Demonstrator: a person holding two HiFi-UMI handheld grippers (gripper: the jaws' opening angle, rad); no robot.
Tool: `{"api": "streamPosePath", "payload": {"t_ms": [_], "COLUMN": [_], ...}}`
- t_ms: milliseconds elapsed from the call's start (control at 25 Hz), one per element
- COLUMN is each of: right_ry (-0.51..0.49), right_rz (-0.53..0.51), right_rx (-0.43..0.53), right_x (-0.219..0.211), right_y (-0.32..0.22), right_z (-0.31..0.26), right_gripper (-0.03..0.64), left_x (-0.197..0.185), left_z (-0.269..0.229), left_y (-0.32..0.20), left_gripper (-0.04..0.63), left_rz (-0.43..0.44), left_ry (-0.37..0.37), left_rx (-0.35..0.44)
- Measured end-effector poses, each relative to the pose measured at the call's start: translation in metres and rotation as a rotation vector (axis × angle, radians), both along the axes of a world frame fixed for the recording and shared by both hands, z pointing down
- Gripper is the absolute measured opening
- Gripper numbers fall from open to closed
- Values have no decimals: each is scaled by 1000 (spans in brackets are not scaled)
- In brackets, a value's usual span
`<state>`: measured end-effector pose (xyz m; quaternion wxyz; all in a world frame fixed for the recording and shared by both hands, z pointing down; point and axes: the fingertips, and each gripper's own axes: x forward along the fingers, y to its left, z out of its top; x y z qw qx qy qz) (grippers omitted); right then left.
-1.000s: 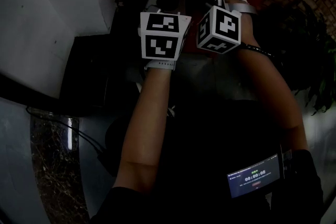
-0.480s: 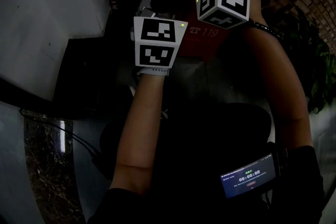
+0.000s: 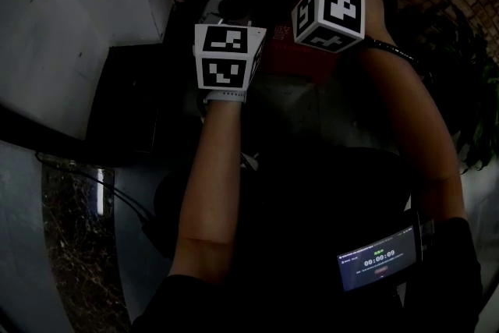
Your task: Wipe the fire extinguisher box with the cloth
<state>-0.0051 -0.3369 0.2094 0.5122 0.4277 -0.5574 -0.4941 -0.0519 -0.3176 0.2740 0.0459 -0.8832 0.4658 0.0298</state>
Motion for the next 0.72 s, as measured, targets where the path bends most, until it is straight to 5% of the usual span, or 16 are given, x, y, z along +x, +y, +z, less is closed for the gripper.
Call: {"api": "streamPosePath", "payload": {"t_ms": [720], "right_ry": [-3], "right_rz": [2], "right_rx": [-217], "right_x": [-1], "right_y": [1], "right_z": [121], "right_gripper": [37], "left_x": [14], "left_z": [84], "left_y": [-5], "left_gripper": [0], "left_rz": [44], "left_ry": [-10], "left_rx": [-157]}}
